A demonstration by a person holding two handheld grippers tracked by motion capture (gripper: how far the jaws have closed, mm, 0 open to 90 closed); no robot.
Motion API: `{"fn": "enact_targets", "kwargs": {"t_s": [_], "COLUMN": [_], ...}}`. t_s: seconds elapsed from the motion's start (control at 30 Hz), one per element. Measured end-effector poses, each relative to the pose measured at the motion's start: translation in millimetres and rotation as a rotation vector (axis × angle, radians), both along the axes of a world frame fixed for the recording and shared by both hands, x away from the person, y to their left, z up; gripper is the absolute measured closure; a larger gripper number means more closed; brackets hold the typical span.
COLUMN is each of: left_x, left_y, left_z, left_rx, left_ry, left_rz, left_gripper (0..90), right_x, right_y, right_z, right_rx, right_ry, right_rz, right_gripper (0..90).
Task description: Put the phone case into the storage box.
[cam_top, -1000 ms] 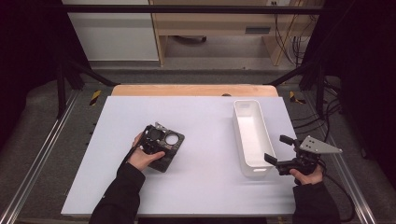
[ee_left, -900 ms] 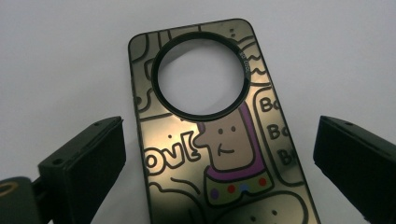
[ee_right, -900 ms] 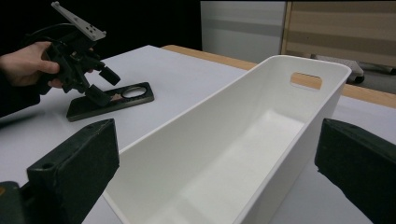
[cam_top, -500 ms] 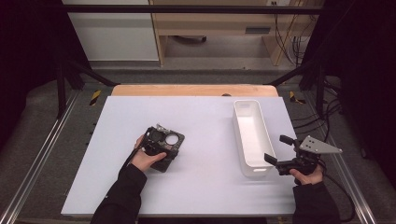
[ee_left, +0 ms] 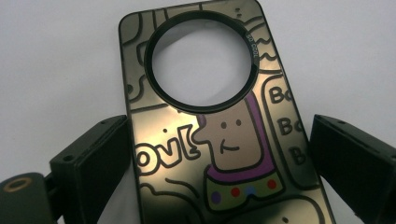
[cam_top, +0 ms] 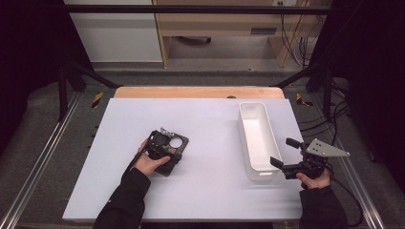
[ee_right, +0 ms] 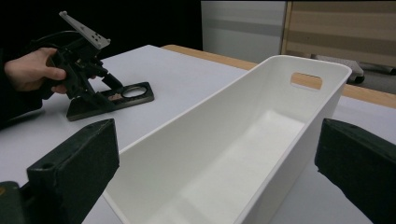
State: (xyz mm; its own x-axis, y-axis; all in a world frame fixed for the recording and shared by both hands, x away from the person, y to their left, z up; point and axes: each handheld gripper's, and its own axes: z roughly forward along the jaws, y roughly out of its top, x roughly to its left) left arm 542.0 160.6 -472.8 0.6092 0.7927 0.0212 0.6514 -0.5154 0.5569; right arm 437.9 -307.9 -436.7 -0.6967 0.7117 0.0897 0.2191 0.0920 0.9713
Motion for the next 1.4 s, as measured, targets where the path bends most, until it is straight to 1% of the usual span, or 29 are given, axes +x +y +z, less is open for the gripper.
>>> {"fn": "enact_targets", "kwargs": {"t_s": [0.2,0.27,0.4,0.67,1.0,1.2,1.4], "left_x": [-0.3,-0.3,-0.7,-0.6,-0.5,-0.6,-0.8], "left_y": [-1.3,-1.6,-3.5,-3.3,-5.4,-6.0,-5.4], "left_z": [-0.2,-0.5,-1.1,-1.5,0.2,1.0,1.2], "left_rx": [0.015,0.014,0.034,0.032,0.038,0.040,0.037], "left_ry": [-0.002,-0.001,-0.008,-0.005,0.010,0.016,0.014], "left_rz": [0.000,0.002,0.004,0.004,0.030,0.036,0.036], "left_gripper": [5.7,5.7,5.3,5.1,6.6,7.3,8.1], "right_x": [0.1,0.2,0.1,-0.4,-0.3,-0.1,-0.1], "right_y": [0.4,0.4,0.3,0.4,0.6,1.0,1.0], "right_z": [-0.2,-0.2,-0.1,0.7,0.9,0.6,0.6], "right_rx": [-0.001,-0.002,0.000,-0.001,-0.001,-0.003,-0.001], "right_ry": [-0.001,0.000,0.001,-0.002,-0.002,0.001,-0.001], "right_rz": [0.002,0.002,0.002,0.001,0.002,0.003,0.005], "right_gripper": [0.5,0.5,0.5,0.5,0.5,0.5,0.5]}}
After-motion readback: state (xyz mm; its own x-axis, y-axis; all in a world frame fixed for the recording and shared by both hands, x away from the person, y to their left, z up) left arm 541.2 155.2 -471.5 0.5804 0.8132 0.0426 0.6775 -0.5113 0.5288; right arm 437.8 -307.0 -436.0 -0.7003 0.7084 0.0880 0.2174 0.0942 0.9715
